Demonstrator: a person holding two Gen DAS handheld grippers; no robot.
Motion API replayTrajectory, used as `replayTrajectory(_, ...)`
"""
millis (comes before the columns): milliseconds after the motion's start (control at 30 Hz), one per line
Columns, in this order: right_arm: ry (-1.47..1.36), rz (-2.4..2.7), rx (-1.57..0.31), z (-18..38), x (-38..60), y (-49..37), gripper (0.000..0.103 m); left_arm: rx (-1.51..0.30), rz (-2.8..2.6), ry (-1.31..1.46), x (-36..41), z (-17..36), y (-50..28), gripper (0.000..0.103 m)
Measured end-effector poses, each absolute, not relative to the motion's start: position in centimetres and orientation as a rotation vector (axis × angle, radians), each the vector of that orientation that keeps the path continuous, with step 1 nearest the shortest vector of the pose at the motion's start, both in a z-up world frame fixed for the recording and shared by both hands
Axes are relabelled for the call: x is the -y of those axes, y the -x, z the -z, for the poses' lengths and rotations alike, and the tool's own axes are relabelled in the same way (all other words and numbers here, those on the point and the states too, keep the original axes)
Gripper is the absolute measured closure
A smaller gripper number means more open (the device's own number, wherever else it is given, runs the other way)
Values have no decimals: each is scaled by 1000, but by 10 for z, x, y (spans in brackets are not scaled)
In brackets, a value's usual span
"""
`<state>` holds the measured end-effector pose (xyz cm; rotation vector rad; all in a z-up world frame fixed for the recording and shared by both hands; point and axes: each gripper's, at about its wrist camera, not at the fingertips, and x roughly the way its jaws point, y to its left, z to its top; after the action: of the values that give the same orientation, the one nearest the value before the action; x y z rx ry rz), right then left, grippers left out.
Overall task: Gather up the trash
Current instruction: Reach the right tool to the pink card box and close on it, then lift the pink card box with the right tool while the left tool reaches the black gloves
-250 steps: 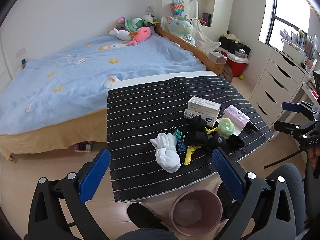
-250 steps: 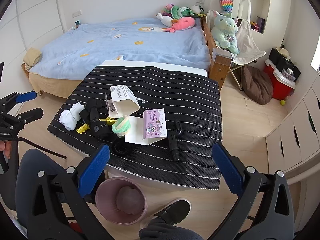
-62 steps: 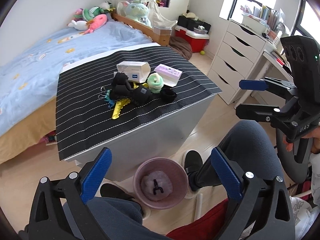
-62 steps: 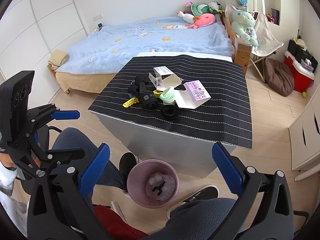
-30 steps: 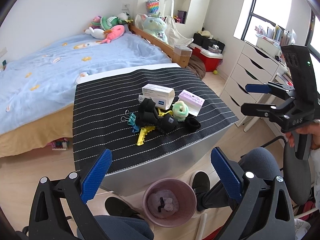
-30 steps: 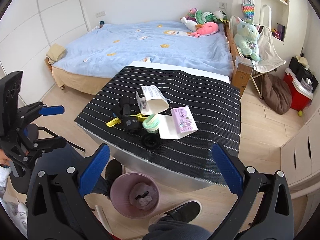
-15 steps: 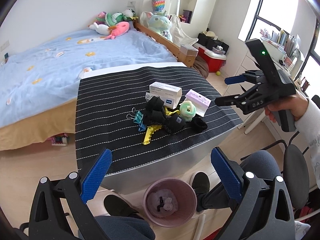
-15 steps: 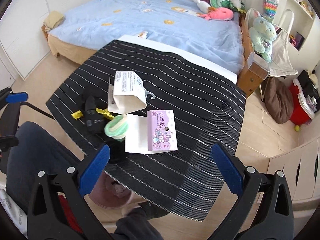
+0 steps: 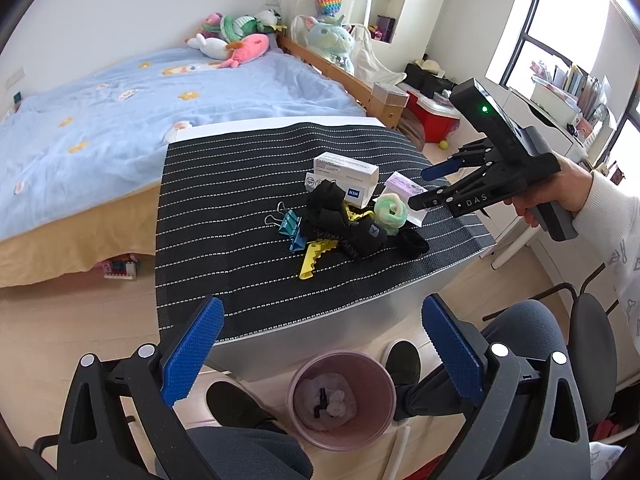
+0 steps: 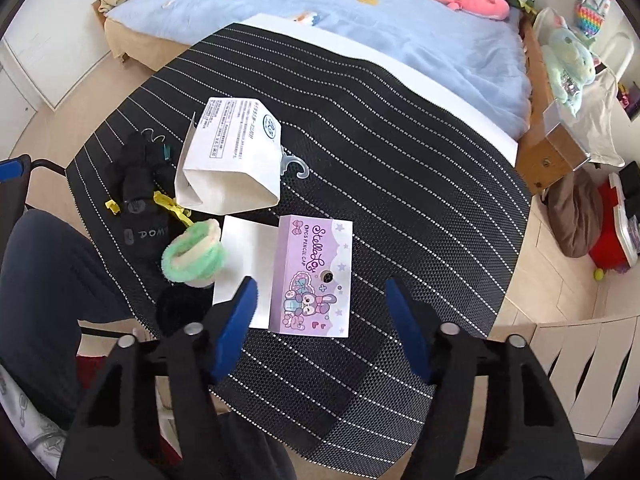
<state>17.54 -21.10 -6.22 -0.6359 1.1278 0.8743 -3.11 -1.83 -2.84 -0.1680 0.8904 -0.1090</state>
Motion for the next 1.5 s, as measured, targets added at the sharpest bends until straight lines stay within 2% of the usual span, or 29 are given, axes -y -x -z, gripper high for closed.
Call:
replayTrajectory(133,635,-879,-1150,68,211,-176,44,-893,108,171,18,30,30,8)
replayTrajectory(200,625,-874,-1155,69,213,-177,51,-893,108,170,18,30,30,8)
replayTrajectory(233,620,-873,-1157,69,213,-178,57,-892,108,170,18,30,30,8)
replayTrajectory(300,616,-867,-1155,69,215,-178,61,-893,110,167,18,31,30,8)
replayTrajectory(467,594,-855,-1135,64,219,-177,64,-893,113,165,19,31,30,8)
replayTrajectory(1167,408,-806,-1053,23,253,-171,67,-881,151,98,36,20,8,8)
replayTrajectory(1500,332,-820,-1018,10,263,-160,67,-912,185,72,38,15,-26,8)
